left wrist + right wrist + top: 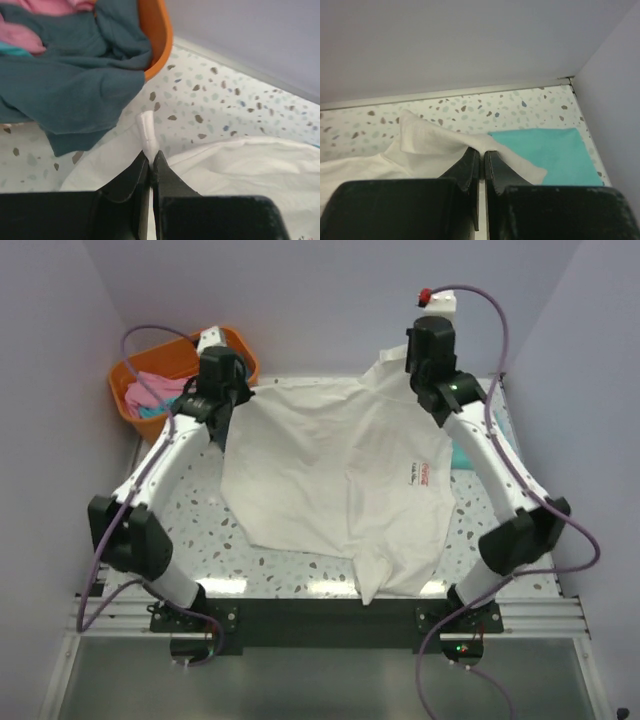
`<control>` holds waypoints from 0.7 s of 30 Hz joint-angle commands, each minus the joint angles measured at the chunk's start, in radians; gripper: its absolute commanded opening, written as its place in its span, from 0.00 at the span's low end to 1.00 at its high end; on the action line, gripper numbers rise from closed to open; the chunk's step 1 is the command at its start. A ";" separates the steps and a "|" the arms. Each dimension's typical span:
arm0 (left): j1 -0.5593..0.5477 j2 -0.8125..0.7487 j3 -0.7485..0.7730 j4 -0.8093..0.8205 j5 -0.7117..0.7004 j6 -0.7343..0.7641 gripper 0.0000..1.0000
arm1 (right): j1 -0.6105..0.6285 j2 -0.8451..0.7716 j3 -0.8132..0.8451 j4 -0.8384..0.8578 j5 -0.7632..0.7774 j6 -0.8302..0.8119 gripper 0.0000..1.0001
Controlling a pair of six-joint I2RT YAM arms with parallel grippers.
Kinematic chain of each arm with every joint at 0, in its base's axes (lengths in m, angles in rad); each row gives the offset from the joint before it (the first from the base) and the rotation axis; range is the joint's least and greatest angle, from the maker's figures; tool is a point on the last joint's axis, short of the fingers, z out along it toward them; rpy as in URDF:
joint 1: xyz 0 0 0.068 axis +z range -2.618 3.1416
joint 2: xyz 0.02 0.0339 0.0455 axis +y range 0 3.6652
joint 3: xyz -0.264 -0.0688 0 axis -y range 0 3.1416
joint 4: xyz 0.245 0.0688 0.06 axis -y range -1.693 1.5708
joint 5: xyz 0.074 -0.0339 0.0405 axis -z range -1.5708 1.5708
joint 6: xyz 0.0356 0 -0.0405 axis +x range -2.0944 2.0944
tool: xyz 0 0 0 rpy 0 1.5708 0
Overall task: Fold and stack the t-shirts
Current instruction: Flatten the tshirt out
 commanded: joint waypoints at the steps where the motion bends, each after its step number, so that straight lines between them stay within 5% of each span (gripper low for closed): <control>1: 0.002 -0.338 -0.052 0.149 0.077 0.122 0.00 | 0.008 -0.332 -0.036 0.062 -0.111 0.052 0.00; 10: 0.002 -0.882 -0.034 0.058 0.305 0.115 0.00 | 0.009 -0.763 0.184 -0.204 -0.477 0.143 0.00; 16: 0.003 -1.023 0.208 -0.018 0.464 0.045 0.00 | 0.009 -0.833 0.465 -0.301 -0.733 0.264 0.00; 21: 0.023 -1.011 0.429 -0.122 0.516 0.033 0.00 | 0.008 -0.909 0.521 -0.249 -0.807 0.338 0.00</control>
